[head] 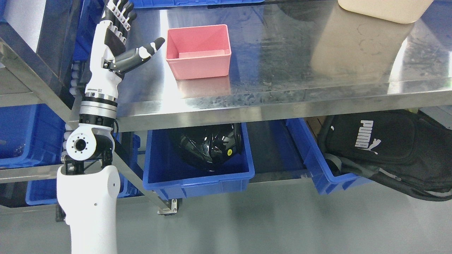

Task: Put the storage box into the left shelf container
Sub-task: 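Reach the left hand forward toward the pink box on the table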

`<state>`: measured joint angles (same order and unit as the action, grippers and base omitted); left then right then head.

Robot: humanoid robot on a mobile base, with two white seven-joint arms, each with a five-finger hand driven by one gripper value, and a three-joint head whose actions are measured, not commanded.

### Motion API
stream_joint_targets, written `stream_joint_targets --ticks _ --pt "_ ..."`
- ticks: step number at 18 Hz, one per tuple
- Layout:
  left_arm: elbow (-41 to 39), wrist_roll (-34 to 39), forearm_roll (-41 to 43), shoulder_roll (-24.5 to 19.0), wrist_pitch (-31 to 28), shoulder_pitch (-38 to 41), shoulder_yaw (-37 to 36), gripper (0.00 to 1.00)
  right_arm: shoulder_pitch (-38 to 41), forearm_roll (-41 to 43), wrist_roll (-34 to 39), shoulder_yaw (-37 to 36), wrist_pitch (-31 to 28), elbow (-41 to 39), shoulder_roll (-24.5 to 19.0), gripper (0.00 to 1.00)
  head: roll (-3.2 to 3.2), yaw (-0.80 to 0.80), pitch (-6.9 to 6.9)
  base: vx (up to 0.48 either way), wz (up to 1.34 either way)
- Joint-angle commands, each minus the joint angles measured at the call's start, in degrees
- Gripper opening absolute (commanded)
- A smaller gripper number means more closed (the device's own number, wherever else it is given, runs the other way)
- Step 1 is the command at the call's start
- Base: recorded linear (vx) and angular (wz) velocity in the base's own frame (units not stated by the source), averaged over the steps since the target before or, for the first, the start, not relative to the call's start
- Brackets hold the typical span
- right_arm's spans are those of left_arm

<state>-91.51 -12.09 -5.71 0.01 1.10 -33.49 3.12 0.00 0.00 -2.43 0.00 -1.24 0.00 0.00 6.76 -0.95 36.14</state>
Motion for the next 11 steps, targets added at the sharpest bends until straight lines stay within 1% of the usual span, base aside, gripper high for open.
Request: stream_joint_targets --ticks 1,3,5,7,8,9,10,11 --pt "-0.1 -0.1 0.0 -1.0 0.0 0.0 1.0 1.0 0.5 -0.1 0.0 -0.3 0.0 -1.0 1.0 1.0 0.0 0.0 0.0 0.0 0.0" --pt "0.0 -0.3 0.0 -1.0 0.4 -0.8 1.8 1.0 0.5 -0.1 0.0 -0.3 0.0 -1.0 1.0 1.0 0.0 0.0 0.0 0.0 0.0" --pt "0.0 -3.5 0.1 -1.0 0.6 -4.2 3.9 1.0 0.5 -0.1 0.0 -0.3 0.0 -1.0 1.0 1.0 0.0 0.0 0.0 0.0 0.0" --pt "0.2 -12.6 0.1 -1.0 0.1 -8.2 7.1 1.0 0.5 -0.1 0.0 -0.3 0.0 -1.0 1.0 1.0 0.0 0.0 0.0 0.0 0.0" --pt "0.6 -19.0 0.2 -1.0 0.0 -9.6 9.1 1.0 0.5 -0.1 0.0 -0.3 0.0 -1.0 1.0 1.0 0.0 0.0 0.0 0.0 0.0" --pt "1.4 -25.3 0.2 -4.0 0.0 -10.4 10.2 1.0 0.5 -0.1 0.0 -0.3 0.0 -1.0 1.0 1.0 0.0 0.0 0.0 0.0 0.0" --pt "2.3 -30.6 0.2 -8.8 0.0 -11.4 10.3 1.0 0.5 -0.1 0.0 -0.3 0.0 -1.0 1.0 1.0 0.0 0.0 0.0 0.0 0.0" --pt "2.9 -34.1 0.1 -13.9 0.0 -12.7 10.2 1.0 0.5 -0.1 0.0 -0.3 0.0 -1.0 1.0 1.0 0.0 0.0 0.0 0.001 -0.01"
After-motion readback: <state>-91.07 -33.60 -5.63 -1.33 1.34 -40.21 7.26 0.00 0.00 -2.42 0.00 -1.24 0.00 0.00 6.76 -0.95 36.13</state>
